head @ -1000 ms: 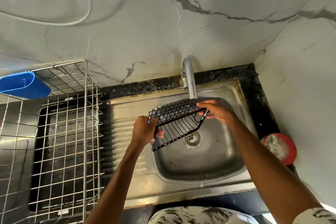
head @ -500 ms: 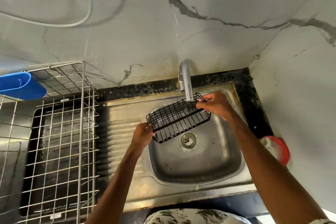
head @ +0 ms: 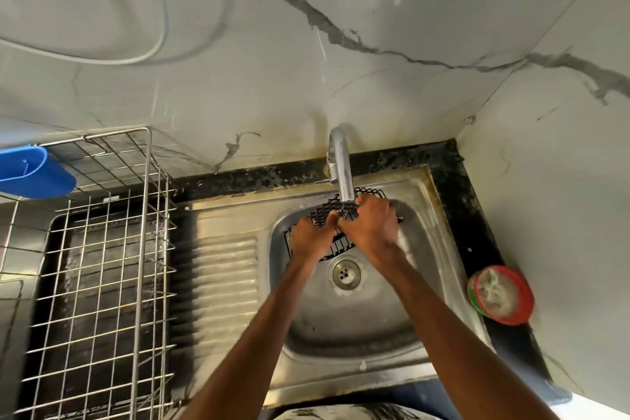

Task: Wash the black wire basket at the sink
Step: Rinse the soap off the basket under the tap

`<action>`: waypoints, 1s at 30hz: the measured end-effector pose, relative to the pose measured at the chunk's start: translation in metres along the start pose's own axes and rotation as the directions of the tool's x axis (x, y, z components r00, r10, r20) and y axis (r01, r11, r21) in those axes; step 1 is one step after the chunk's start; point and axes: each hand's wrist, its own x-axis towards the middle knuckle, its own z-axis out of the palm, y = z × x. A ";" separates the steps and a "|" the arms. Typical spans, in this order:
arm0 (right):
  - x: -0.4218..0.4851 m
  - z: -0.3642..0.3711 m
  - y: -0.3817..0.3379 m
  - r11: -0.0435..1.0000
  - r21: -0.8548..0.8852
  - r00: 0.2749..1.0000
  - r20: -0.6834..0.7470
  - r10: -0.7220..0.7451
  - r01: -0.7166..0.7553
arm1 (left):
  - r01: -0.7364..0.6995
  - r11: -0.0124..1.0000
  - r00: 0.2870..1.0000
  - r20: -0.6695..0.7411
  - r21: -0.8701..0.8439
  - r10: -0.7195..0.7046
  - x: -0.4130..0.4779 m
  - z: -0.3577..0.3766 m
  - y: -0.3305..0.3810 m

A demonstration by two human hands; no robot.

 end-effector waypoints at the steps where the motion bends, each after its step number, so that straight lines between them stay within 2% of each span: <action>1: -0.002 0.004 -0.002 0.999 -0.028 0.999 -0.003 -0.033 0.033 | 0.052 0.992 0.998 0.038 -0.116 -0.048 0.005 -0.001 -0.001; 3: -0.009 0.012 -0.006 0.996 -0.039 0.997 0.006 -0.075 0.075 | 0.131 0.964 0.989 0.100 -0.233 -0.111 0.010 -0.004 -0.003; 7: -0.027 0.022 -0.010 0.988 0.033 0.988 0.042 -0.151 0.150 | 0.155 0.979 0.988 0.038 -0.132 -0.151 0.008 -0.015 -0.011; 10: -0.037 0.019 -0.008 0.960 0.092 0.963 0.034 -0.268 0.264 | 0.188 0.969 0.982 0.025 -0.162 -0.186 0.006 -0.019 -0.017; 14: -0.034 0.017 0.003 0.950 -0.024 0.948 -0.048 -0.314 0.313 | 0.179 0.979 0.984 0.007 -0.099 -0.179 0.004 -0.019 -0.016; 15: -0.035 0.020 0.006 0.927 -0.052 0.928 0.002 -0.373 0.373 | 0.169 0.982 0.986 -0.001 -0.087 -0.170 0.004 -0.018 -0.017; 17: -0.037 0.031 0.010 0.839 -0.082 0.838 0.160 -0.521 0.538 | 0.164 0.983 0.986 0.007 -0.083 -0.164 0.002 -0.020 -0.018; 19: -0.035 0.036 0.015 0.766 -0.087 0.761 0.235 -0.605 0.636 | 0.165 0.983 0.986 0.028 -0.081 -0.163 0.000 -0.024 -0.021; 22: -0.020 0.032 0.031 0.779 -0.007 0.754 0.257 -0.605 0.627 | 0.165 0.981 0.986 0.030 -0.106 -0.163 -0.005 -0.030 -0.024; 25: -0.005 0.029 0.053 0.873 0.141 0.832 0.262 -0.489 0.468 | 0.168 0.978 0.986 0.003 -0.119 -0.169 -0.003 -0.032 -0.032; 27: -0.005 0.029 0.057 0.915 0.155 0.875 0.270 -0.401 0.372 | 0.157 0.982 0.987 -0.023 -0.105 -0.160 -0.003 -0.033 -0.032; 28: -0.009 0.031 0.053 0.922 0.145 0.880 0.277 -0.386 0.359 | 0.160 0.982 0.986 -0.022 -0.095 -0.163 -0.003 -0.033 -0.032; 30: -0.023 0.033 0.039 0.893 0.145 0.852 0.268 -0.450 0.426 | 0.151 0.986 0.988 -0.015 -0.076 -0.153 -0.003 -0.031 -0.034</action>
